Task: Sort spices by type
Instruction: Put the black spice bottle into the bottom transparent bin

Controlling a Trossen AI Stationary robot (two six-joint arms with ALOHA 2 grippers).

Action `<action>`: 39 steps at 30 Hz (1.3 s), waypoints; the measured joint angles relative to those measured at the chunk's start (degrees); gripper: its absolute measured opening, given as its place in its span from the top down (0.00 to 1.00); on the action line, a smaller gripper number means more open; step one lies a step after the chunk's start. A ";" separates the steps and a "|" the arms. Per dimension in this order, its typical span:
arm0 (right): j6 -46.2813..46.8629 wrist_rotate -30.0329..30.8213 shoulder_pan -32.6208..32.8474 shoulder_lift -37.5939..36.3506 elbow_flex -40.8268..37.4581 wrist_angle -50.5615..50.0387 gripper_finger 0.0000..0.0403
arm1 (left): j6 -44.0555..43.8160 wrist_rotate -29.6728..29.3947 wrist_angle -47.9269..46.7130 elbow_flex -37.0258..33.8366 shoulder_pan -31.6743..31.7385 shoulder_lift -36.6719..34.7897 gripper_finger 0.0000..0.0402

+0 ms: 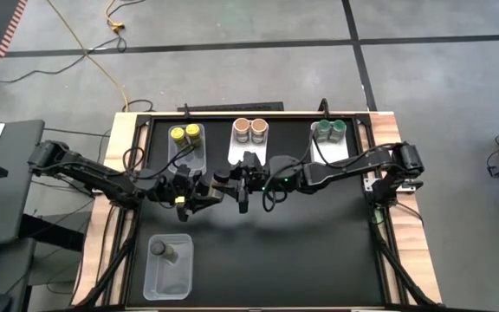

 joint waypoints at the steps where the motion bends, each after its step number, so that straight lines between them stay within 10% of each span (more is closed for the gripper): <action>1: 0.02 0.00 0.00 0.00 0.00 -0.16 0.46 | -0.16 0.02 -0.05 0.00 -0.02 0.00 0.51; 11: -0.09 0.04 -0.39 -0.76 0.00 -3.58 0.46 | -0.67 -0.80 -1.43 0.00 0.02 0.02 0.28; 22: 2.48 1.71 -1.61 -6.97 -0.02 -18.45 0.46 | -4.05 -0.70 -1.45 0.00 -0.17 0.01 0.25; 34: 24.51 36.43 1.65 -16.36 -0.02 -53.20 0.46 | 5.01 -18.97 -17.09 4.56 -2.78 0.02 0.26; 39: 34.41 39.43 2.10 -15.69 -0.06 -62.55 0.46 | 7.87 -30.28 -33.61 14.04 -4.12 2.87 0.26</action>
